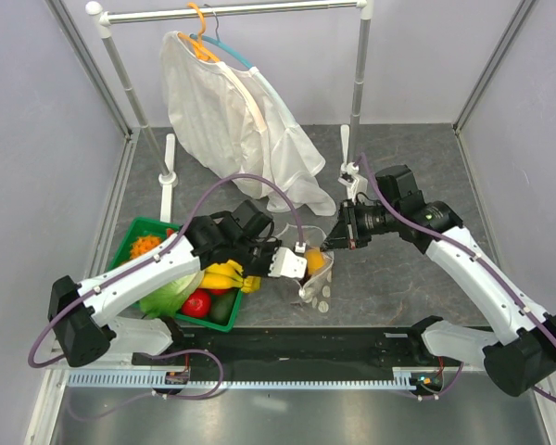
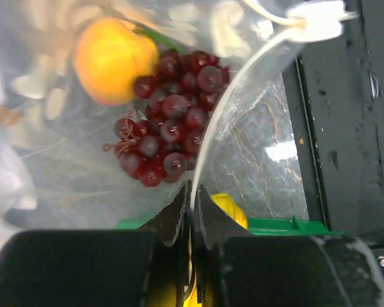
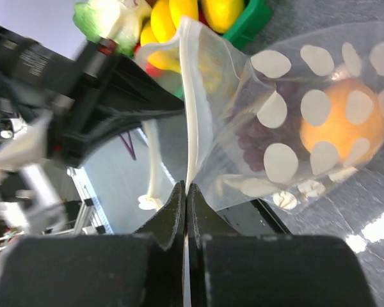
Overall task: Place the food in the zip-top bag and seal the zipper
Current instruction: Adjust the zipper food storage bag at the center of the board, then pick up the fake fruit from the bin.
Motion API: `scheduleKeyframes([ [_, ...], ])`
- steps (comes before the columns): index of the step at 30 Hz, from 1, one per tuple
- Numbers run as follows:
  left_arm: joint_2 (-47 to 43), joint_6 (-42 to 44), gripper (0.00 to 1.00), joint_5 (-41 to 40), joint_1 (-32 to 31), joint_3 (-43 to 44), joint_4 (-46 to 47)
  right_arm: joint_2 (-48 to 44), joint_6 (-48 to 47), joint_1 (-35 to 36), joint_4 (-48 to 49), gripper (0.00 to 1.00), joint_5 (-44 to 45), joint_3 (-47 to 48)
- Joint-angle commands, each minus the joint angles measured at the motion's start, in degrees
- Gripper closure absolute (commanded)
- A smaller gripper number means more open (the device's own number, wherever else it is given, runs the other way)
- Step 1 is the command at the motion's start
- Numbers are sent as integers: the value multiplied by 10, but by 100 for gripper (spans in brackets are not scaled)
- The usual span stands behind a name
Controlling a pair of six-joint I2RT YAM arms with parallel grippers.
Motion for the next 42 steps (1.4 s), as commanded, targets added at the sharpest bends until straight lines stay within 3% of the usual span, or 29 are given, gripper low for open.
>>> scheduleKeyframes([
  [1, -41, -31, 98, 27, -8, 87, 0, -31, -63, -3, -54, 100, 41, 28],
  [5, -67, -89, 98, 76, -8, 170, -21, -42, -79, -3, -77, 100, 69, 51],
  [7, -62, -105, 95, 79, -8, 159, -46, -41, -82, -3, -75, 100, 78, 54],
  [9, -59, -142, 76, 48, -7, 139, -43, -32, -85, -3, -74, 100, 88, 52],
  [10, -56, -195, 58, 38, -7, 122, -44, -31, -87, -3, -73, 100, 88, 50],
  [13, -89, -266, 34, 76, 30, 83, -35, -28, -88, -3, -69, 100, 90, 47],
  [15, -119, -305, 23, 121, 100, 73, -36, -28, -89, -3, -68, 100, 89, 43],
  [20, -172, -384, 16, 87, 266, 111, -59, -23, -88, -2, -69, 100, 92, 46],
  [23, -174, -410, 15, 43, 359, 146, -122, -22, -88, -3, -75, 100, 92, 63],
  [27, -140, -410, 14, -83, 455, 187, -230, -17, -96, -3, -88, 100, 102, 78],
  [32, -79, -389, 7, -114, 625, 215, -276, -12, -109, -2, -84, 100, 119, 68],
  [33, -69, -391, 1, -116, 643, 210, -279, -7, -116, -3, -83, 100, 130, 68],
  [35, -41, -391, 0, -128, 691, 200, -280, -4, -119, -3, -84, 100, 138, 68],
  [39, -26, -281, 1, -44, 807, 172, -288, 8, -124, -3, -99, 100, 143, 78],
  [42, -23, -140, 5, -14, 863, 151, -311, 15, -121, -3, -109, 100, 147, 89],
])
